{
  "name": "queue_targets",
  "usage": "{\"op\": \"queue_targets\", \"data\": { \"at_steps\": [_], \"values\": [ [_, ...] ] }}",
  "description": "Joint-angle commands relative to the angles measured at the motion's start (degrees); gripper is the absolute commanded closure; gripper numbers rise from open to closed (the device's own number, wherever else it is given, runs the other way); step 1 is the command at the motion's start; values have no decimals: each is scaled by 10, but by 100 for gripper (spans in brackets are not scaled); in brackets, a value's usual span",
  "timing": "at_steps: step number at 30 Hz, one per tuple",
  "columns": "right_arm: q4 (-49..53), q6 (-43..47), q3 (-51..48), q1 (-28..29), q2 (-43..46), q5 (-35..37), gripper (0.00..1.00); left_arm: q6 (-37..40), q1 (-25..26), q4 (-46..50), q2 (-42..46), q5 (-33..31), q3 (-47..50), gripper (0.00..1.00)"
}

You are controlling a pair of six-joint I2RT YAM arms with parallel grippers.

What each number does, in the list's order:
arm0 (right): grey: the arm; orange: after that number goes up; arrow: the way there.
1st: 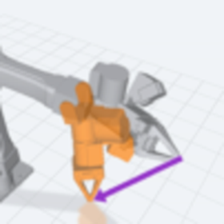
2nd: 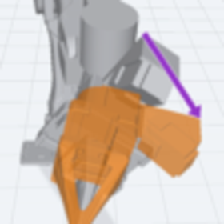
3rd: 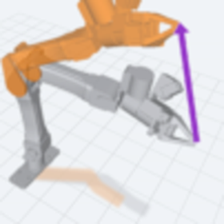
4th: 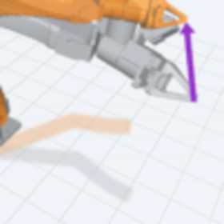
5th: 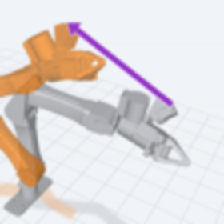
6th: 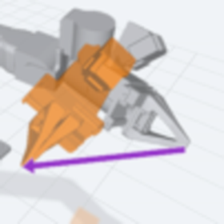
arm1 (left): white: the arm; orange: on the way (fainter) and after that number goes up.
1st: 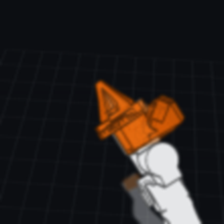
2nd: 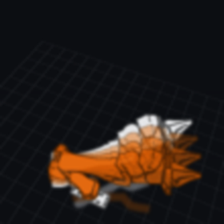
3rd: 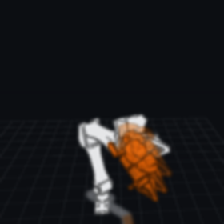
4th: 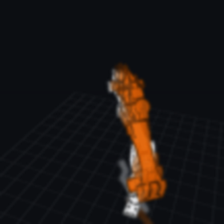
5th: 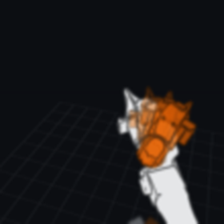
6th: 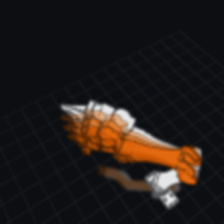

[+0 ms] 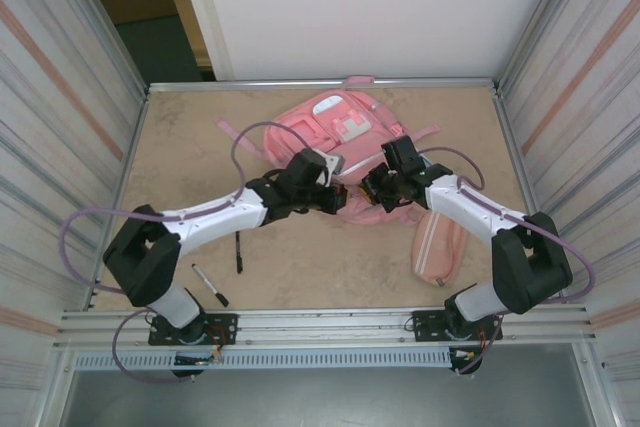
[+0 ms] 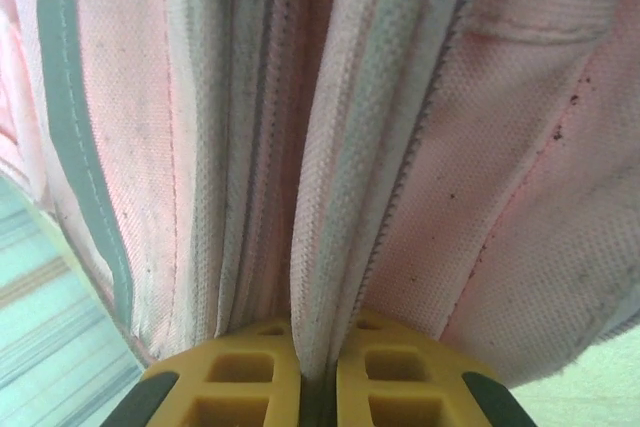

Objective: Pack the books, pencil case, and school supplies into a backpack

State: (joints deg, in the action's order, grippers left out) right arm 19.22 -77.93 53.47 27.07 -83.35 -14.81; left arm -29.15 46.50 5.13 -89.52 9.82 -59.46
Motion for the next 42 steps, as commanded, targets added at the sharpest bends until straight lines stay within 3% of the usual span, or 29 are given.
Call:
{"op": "queue_targets", "data": {
  "at_steps": [1, 9, 14, 18, 20, 22, 26, 30, 36, 39, 42],
  "values": [
    [15, 41, 23, -11, 4, -11, 92, 8, -78, 34, 50, -46, 36, 100],
    [14, 50, 33, -1, 2, -31, 91, 25, -205, 5, 27, -20, 58, 100],
    [5, 52, 37, 20, -20, -44, 88, 39, -246, 10, -38, -16, 14, 100],
    [-6, 41, 42, 47, -44, -34, 86, 15, -268, 10, -42, -9, 11, 100],
    [-14, 39, 49, 57, -54, -41, 80, 3, -270, 13, -30, 1, 13, 98],
    [-17, 41, 54, 66, -58, -29, 72, 2, -270, 32, -14, 25, 6, 90],
    [-3, 59, 72, 66, -64, -30, 65, -29, -263, 69, 35, 49, 13, 67],
    [52, 102, 76, 70, -30, 16, 58, -14, -236, 134, 70, 71, -3, 63],
    [197, 200, 111, 105, 61, 115, 54, 38, -159, 179, 104, 40, -27, 56],
    [251, 245, 113, 102, 122, 196, 52, 127, -120, 155, 91, 71, -36, 51],
    [313, 267, 111, 93, 184, 306, 50, 274, -53, 106, 80, 35, -36, 48]
  ]
}}
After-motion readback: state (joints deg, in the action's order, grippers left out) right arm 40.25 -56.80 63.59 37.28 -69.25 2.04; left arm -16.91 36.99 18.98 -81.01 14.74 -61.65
